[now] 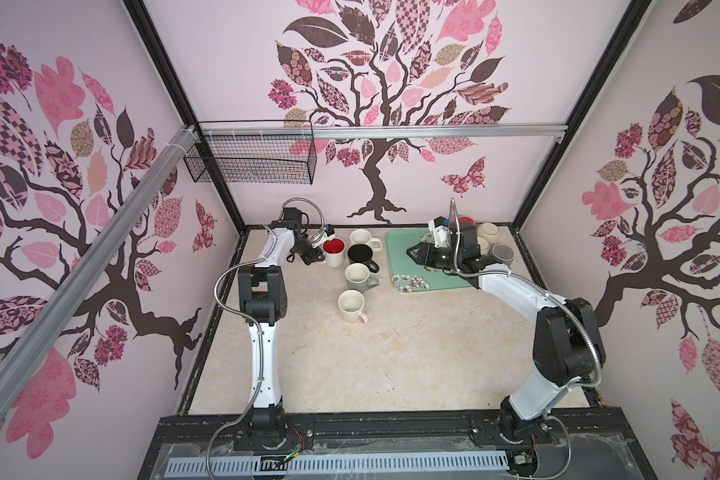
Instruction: Turn the mug right side up
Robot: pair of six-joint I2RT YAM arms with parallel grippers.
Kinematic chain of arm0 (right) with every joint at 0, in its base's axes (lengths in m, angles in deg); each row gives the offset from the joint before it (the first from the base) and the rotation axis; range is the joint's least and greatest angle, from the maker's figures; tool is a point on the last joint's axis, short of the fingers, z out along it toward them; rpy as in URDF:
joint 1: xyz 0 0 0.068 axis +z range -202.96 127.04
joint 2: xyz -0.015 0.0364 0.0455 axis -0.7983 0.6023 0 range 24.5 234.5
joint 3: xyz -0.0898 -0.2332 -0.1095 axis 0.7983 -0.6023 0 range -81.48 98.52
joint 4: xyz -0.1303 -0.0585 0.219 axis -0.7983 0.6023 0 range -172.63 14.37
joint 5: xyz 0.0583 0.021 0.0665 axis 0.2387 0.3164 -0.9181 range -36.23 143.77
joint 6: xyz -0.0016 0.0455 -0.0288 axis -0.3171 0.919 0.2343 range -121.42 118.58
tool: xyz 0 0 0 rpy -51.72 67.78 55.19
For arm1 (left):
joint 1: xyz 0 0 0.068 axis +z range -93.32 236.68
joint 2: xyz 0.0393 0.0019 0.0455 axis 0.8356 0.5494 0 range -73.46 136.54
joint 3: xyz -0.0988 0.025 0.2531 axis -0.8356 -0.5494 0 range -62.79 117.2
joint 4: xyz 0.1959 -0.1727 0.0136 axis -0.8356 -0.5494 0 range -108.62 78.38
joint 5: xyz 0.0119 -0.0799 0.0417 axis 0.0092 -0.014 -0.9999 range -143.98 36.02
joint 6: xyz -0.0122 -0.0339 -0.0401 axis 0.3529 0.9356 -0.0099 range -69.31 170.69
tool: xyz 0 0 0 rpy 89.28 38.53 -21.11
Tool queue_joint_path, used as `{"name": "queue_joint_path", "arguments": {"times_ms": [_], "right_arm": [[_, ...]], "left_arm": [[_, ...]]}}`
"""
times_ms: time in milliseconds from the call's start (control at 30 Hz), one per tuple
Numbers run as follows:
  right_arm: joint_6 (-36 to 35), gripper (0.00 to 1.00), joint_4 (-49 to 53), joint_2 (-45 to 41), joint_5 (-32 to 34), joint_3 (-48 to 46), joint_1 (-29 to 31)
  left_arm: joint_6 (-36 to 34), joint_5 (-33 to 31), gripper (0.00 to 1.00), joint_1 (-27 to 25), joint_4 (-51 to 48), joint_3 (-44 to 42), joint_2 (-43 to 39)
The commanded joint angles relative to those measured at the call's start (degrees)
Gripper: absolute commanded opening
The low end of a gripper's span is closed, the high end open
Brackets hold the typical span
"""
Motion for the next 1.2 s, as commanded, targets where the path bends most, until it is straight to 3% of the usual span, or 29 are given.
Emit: {"name": "queue_joint_path", "arguments": {"times_ms": [0, 100, 267, 367, 467, 600, 700, 867, 1167], "right_arm": [[-1.18, 0.52, 0.34, 2.10, 0.41, 2.80, 0.32], [-1.15, 0.51, 0.45, 2.48, 0.66, 3.21, 0.35], [-2.69, 0.52, 1.91, 2.40, 3.19, 3.74, 0.31], [-5.52, 0.53, 3.54, 3.02, 8.12, 4.57, 0.32], [-11.26, 0.55, 9.42, 5.35, 17.36, 9.00, -0.38], [-15.07, 0.56, 16.13, 8.97, 25.84, 15.70, -5.07], [-14.78, 0.57, 18.50, 10.19, 26.12, 17.95, -9.87], [-14.60, 0.57, 20.46, 11.71, 26.76, 17.33, -14.95], [-15.69, 0.58, 23.02, 18.60, 31.76, 19.33, -16.58]], "left_arm": [[-3.35, 0.03, 0.00, -0.94, 0.98, 3.33, 0.98], [-2.95, -3.21, 0.10, -1.21, 3.50, 3.15, 1.73], [0.41, -11.99, 0.42, -1.40, 8.93, 2.66, 2.20], [1.40, -11.78, 0.49, -1.30, 9.55, 1.63, 1.11], [1.80, -10.93, 0.52, -1.24, 10.31, -0.99, -1.00], [2.60, -9.77, 0.60, -1.26, 12.67, -7.27, -5.77], [3.98, -6.39, 0.97, -1.04, 13.94, -12.00, -10.01], [6.07, -4.11, 0.97, -0.36, 14.10, -16.33, -13.76], [8.41, -7.29, 0.97, 1.26, 20.13, -23.20, -20.24]]}}
